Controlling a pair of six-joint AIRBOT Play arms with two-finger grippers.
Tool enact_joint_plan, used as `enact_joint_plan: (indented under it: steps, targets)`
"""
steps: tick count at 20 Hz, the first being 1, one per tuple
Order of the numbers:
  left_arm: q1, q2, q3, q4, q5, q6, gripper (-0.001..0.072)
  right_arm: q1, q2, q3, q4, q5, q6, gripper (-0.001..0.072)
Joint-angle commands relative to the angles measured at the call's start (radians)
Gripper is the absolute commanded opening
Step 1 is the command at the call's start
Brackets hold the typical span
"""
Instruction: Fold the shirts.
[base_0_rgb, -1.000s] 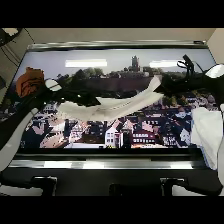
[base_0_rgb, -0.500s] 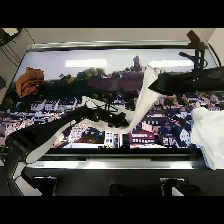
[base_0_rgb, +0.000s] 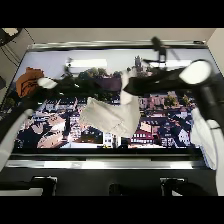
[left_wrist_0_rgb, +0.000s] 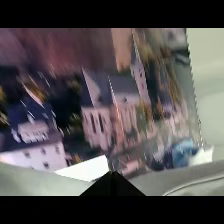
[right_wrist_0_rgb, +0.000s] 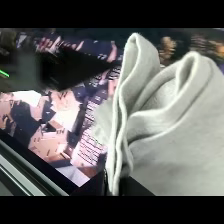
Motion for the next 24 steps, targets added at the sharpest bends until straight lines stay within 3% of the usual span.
enact_joint_plan:
  steps: [1, 4, 5, 6, 7, 11, 16, 17, 20, 24]
  targets:
    - [0.244, 0.229, 0.000, 0.179, -0.011, -0.047, 0.0036, 0.206, -0.172, 0.000, 0.069, -0.296, -0.013, 0.0054]
    - [0.380, 0.353, 0.000, 0.191, -0.098, -0.046, 0.0037, 0.309, -0.345, 0.000, 0.197, -0.455, 0.021, 0.0079]
    - [0.407, 0.383, 0.000, 0.191, -0.127, -0.047, 0.0036, 0.329, -0.399, 0.000, 0.235, -0.506, 0.045, 0.0462]
    - [0.422, 0.405, 0.000, 0.191, -0.150, -0.046, 0.0037, 0.332, -0.436, 0.000, 0.275, -0.505, 0.048, 0.0671]
    - [0.430, 0.422, 0.000, 0.192, -0.167, -0.046, 0.0037, 0.325, -0.456, 0.001, 0.295, -0.462, 0.050, 0.0715]
    - [0.430, 0.440, 0.000, 0.198, -0.175, -0.045, 0.0037, 0.183, -0.376, 0.001, 0.164, -0.151, 0.072, 0.0696]
    - [0.430, 0.434, 0.000, 0.240, -0.172, -0.034, 0.0037, -0.146, -0.168, -0.016, -0.277, 0.194, 0.190, 0.0677]
    - [0.430, 0.433, 0.000, 0.248, -0.172, -0.034, 0.0037, -0.199, -0.150, -0.059, -0.304, 0.249, 0.194, 0.0676]
    - [0.429, 0.434, 0.000, 0.250, -0.172, -0.034, 0.0038, -0.255, -0.112, -0.350, -0.221, 0.217, 0.193, 0.0676]
    - [0.429, 0.434, 0.000, 0.249, -0.172, -0.035, 0.0038, -0.219, -0.113, -0.667, 0.172, -0.107, 0.059, 0.0675]
